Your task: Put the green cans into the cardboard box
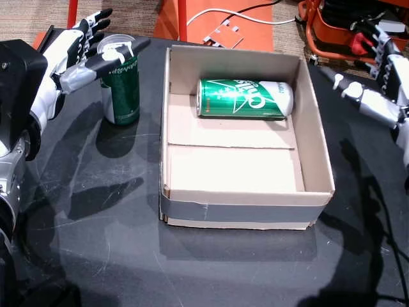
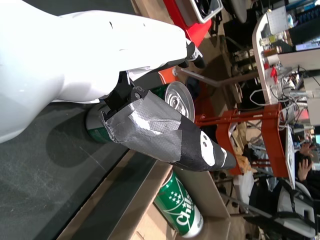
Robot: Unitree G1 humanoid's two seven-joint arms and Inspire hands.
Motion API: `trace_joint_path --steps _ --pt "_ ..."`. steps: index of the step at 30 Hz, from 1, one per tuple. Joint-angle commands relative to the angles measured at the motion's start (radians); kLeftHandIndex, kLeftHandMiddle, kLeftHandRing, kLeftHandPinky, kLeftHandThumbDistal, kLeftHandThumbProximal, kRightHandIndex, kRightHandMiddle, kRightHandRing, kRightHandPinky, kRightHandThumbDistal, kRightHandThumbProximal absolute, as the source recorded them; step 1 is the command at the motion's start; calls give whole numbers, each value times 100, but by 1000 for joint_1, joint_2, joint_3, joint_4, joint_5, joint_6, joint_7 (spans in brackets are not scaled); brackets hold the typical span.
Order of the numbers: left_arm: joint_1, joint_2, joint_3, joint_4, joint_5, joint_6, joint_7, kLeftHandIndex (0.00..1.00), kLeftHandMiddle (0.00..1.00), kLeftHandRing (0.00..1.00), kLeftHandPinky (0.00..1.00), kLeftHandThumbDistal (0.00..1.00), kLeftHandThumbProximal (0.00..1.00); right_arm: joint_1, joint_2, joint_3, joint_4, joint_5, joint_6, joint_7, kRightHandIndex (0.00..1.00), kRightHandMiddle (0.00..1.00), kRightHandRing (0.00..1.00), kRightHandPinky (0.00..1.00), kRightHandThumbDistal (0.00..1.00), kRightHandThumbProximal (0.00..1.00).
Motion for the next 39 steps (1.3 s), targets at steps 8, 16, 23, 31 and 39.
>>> trace_joint_path --steps 8,16,23,31,39 --pt "21 -5 57 20 -39 43 -31 100 100 100 98 100 47 13 -3 -49 -4 47 -26 66 88 99 100 100 100 83" --pt "39 -12 17 23 10 40 31 100 100 100 99 100 52 15 -8 -90 -4 85 -28 134 88 98 100 100 100 81" --pt "79 -55 36 24 -15 43 -10 100 100 100 98 100 49 13 -3 -102 -5 94 -37 158 89 98 100 100 100 83" --pt "101 -76 14 24 14 36 21 100 100 100 100 100 52 14 1 -118 -6 102 -27 179 88 98 100 100 100 83" --pt "99 -74 5 23 19 36 37 100 100 100 100 100 55 14 3 -120 -7 101 -34 188 89 98 100 100 100 83"
